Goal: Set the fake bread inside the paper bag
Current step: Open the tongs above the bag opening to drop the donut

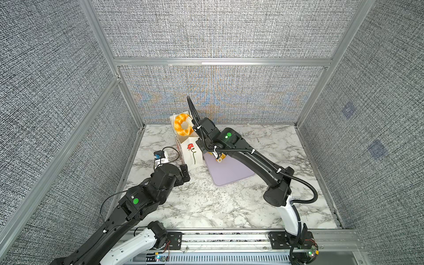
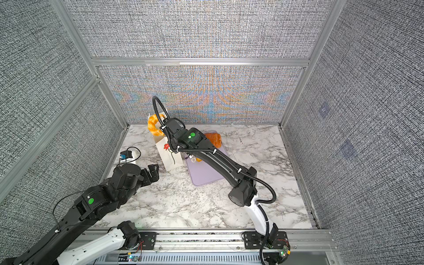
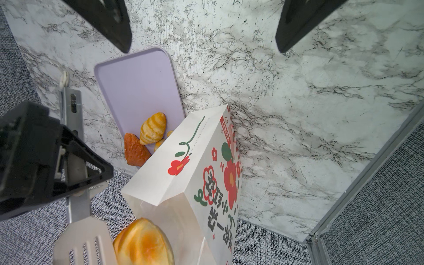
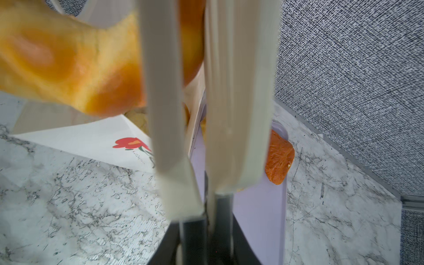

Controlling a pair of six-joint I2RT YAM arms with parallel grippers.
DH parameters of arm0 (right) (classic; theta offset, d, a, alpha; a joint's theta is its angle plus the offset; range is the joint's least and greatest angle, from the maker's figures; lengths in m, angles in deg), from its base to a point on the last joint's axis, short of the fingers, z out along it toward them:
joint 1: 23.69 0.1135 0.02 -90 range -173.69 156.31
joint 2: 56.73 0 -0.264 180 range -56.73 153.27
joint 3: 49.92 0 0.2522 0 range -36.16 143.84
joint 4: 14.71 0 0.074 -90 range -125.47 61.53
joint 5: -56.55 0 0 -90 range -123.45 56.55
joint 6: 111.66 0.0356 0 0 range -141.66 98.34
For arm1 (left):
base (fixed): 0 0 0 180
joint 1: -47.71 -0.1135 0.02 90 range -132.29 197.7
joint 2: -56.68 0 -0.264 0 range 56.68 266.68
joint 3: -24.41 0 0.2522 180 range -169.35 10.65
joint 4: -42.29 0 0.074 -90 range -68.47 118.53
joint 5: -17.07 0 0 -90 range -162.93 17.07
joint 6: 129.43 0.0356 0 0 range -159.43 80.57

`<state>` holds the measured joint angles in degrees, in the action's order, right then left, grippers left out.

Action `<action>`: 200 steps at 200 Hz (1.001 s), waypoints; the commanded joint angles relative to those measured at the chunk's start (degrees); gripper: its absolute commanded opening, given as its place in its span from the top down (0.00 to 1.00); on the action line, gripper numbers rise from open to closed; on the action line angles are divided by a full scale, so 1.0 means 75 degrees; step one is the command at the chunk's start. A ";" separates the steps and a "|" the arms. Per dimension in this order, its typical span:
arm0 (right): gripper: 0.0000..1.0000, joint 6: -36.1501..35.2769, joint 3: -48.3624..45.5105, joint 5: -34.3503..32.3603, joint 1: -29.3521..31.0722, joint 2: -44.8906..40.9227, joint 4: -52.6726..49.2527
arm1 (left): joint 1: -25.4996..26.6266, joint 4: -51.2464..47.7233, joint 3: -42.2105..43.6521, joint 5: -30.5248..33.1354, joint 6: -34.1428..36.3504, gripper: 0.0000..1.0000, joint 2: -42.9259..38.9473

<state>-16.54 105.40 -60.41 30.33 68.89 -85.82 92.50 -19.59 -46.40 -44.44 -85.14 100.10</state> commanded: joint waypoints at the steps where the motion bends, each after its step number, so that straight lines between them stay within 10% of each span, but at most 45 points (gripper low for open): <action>1: 0.74 -0.0093 0.0066 -0.0470 0.0010 0.0077 0.0467 | -0.0019 0.0006 0.0017 0.0010 -0.0109 0.00 -0.0075; 200: 0.55 -0.0822 0.0298 -0.0976 0.0053 0.0394 -0.0293 | -0.0017 -0.0054 0.0131 -0.0024 -0.0244 0.01 -0.0188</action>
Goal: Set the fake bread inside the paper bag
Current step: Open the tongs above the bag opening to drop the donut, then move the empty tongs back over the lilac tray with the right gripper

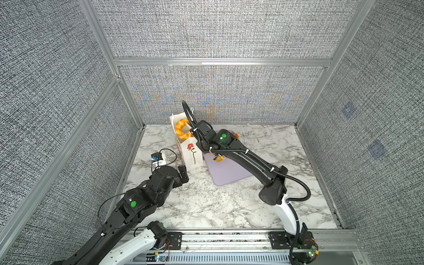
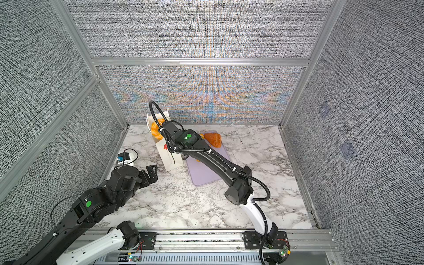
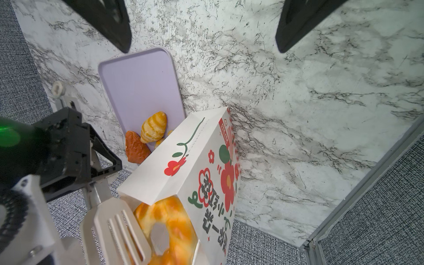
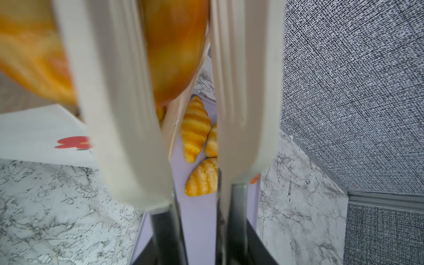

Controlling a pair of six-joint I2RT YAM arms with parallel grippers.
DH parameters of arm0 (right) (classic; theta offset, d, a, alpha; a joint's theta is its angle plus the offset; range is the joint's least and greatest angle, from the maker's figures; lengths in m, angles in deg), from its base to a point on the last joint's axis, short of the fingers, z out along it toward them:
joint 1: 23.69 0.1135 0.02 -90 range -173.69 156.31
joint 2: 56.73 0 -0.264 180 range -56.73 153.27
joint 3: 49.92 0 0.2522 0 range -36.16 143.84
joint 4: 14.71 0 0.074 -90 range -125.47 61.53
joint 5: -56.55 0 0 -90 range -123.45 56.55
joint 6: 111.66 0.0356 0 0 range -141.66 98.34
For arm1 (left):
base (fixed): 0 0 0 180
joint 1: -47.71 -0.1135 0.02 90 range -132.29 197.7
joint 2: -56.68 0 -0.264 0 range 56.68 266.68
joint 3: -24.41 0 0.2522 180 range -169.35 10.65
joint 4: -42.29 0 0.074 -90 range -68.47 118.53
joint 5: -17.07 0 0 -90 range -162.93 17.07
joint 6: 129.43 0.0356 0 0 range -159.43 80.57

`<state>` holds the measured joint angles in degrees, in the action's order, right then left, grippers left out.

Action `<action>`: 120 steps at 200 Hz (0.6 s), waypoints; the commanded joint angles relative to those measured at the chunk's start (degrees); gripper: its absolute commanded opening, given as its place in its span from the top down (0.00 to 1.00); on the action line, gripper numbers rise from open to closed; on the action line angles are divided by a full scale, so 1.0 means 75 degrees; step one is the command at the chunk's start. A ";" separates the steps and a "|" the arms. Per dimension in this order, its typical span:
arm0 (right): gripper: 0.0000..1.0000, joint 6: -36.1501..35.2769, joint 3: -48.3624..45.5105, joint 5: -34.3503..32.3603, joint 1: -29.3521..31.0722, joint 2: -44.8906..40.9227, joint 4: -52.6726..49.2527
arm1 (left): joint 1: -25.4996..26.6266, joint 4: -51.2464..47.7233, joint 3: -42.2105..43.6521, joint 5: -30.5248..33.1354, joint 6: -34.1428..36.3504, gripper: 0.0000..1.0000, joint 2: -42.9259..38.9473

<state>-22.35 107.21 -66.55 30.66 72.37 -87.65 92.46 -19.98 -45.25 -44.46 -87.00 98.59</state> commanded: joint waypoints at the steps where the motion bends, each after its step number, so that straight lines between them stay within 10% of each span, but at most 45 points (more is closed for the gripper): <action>1: 0.55 -0.0042 0.0050 -0.0157 0.0008 -0.0081 -0.0051 | -0.0012 -0.0001 -0.0023 -0.0022 0.0003 0.01 0.0019; 120: 0.35 -0.0071 -0.0256 0.0921 -0.0145 -0.1000 -0.0693 | -0.0004 0.0333 -0.0250 -0.0405 0.0226 0.00 0.0527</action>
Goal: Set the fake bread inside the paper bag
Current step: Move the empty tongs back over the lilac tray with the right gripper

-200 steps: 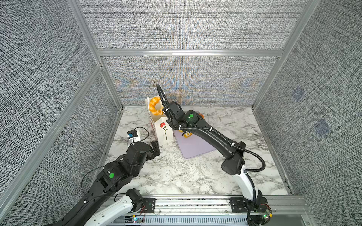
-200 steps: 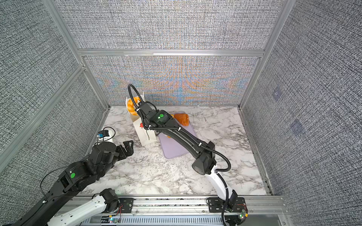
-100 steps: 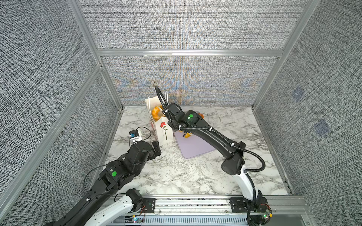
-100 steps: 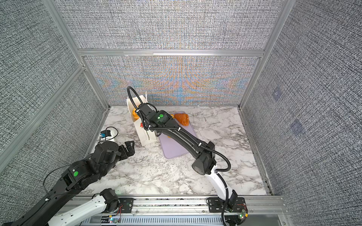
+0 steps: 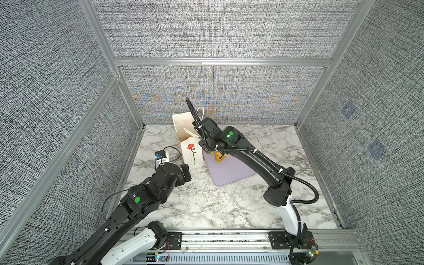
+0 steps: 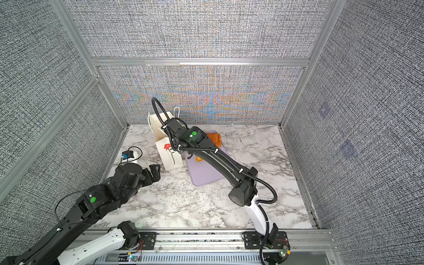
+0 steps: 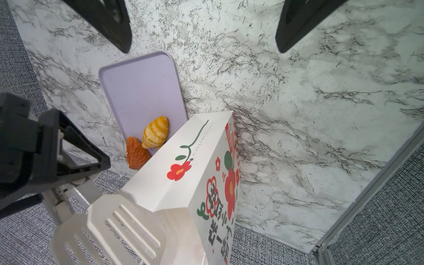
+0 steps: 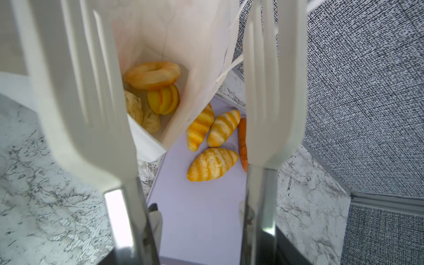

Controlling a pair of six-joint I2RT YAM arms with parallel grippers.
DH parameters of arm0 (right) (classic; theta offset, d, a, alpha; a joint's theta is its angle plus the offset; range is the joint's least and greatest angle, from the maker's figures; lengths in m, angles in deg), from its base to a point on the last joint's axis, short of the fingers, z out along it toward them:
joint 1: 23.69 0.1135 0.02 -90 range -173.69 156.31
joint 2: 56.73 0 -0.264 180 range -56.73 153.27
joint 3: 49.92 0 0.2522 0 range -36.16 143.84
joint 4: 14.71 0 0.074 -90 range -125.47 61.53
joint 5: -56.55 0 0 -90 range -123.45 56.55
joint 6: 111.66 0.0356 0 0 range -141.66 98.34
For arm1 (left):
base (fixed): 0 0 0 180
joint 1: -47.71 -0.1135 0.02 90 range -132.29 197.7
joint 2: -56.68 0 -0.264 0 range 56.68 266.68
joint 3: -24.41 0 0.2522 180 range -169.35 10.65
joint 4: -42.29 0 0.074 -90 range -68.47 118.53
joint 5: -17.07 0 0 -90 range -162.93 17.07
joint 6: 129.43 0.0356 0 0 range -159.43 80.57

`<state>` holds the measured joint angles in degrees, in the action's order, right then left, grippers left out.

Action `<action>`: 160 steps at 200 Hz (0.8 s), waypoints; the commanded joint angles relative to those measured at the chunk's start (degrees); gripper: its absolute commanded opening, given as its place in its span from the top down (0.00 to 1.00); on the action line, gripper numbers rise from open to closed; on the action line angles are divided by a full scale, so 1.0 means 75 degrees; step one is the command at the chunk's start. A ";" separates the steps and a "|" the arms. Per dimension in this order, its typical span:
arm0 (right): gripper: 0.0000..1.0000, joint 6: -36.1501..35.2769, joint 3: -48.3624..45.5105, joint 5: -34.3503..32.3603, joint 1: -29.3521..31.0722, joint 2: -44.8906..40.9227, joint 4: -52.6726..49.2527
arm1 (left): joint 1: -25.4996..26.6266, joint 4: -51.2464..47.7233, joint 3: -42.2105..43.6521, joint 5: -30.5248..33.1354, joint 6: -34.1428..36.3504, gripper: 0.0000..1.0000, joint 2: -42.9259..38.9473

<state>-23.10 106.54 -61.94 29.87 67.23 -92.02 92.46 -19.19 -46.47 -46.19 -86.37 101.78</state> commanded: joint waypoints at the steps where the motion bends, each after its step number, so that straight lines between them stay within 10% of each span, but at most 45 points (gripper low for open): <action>1: 0.35 0.0028 -0.0174 0.0324 -0.0040 -0.0330 -0.0114 | -0.0009 0.0231 -0.0085 -0.0177 0.0141 0.00 0.0108; 160: 0.29 -0.0076 -0.3959 0.1930 -0.1485 -0.3220 0.0452 | 0.0010 0.1321 -0.0227 -0.1277 0.0551 0.02 0.0932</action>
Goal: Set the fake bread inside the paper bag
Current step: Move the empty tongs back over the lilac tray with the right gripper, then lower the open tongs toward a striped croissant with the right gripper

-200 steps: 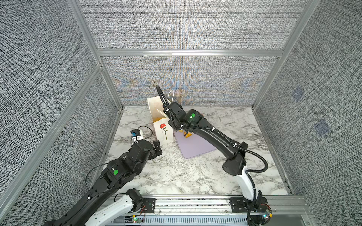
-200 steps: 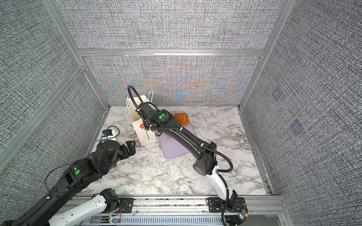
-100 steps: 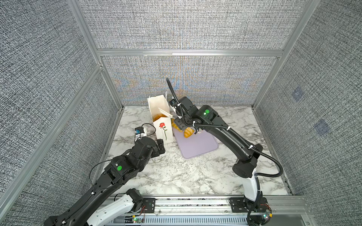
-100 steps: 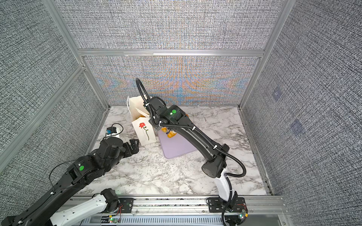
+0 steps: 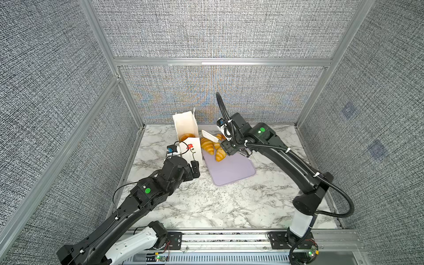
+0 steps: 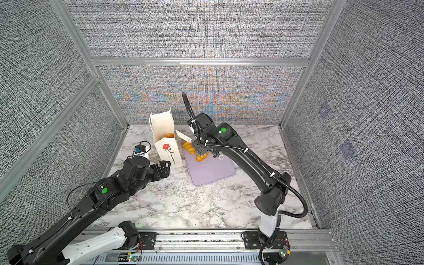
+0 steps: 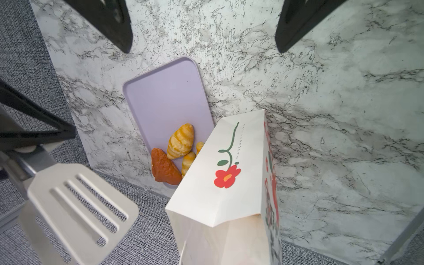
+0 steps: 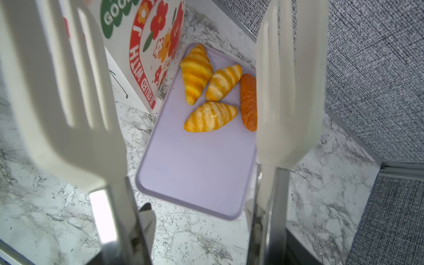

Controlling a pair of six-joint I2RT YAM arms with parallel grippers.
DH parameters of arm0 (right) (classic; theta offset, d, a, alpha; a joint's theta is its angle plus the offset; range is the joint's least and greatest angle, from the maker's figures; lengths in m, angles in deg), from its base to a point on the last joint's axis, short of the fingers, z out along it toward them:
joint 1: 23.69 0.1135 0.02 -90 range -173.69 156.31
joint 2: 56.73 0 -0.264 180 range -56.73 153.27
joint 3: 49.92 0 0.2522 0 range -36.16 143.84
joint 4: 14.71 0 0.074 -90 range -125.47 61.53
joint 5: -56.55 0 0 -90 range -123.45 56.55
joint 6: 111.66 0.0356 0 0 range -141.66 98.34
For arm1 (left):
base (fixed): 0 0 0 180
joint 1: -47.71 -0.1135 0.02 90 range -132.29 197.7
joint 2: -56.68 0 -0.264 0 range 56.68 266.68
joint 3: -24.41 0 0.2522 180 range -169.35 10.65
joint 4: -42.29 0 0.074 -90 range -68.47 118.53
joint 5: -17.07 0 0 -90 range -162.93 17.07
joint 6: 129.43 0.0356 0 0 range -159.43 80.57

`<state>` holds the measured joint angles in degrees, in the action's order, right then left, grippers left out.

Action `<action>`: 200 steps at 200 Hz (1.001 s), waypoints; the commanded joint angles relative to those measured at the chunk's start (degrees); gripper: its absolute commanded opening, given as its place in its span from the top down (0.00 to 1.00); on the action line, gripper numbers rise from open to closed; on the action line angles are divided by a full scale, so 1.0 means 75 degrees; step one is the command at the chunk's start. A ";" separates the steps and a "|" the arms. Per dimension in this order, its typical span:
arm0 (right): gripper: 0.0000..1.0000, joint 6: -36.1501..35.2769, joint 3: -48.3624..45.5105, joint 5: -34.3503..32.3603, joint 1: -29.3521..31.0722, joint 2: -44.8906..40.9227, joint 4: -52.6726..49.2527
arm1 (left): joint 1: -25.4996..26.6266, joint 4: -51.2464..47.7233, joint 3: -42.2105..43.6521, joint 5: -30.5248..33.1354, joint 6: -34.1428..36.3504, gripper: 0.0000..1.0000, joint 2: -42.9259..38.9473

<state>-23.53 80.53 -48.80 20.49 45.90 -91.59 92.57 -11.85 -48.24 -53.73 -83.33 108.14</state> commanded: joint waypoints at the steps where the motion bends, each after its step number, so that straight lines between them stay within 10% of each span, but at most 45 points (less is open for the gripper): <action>1: 0.29 -0.0019 -0.0530 0.0187 -0.0251 -0.0391 0.0396 | -0.0005 0.0355 0.0011 -0.0279 0.0146 0.02 0.0086; 76: 0.30 0.0439 -0.2698 0.0733 -0.1158 -0.0836 0.0235 | 0.0087 0.0689 0.0499 -0.0508 -0.0049 0.02 0.0331; 200: 0.35 0.1867 -0.2776 0.0719 -0.0888 0.1376 0.0314 | 0.0183 0.0995 0.0990 -0.0744 -0.0177 0.01 0.0659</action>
<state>-12.60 57.73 -42.75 13.41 54.20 -89.44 93.81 -5.86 -41.14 -59.30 -84.23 113.46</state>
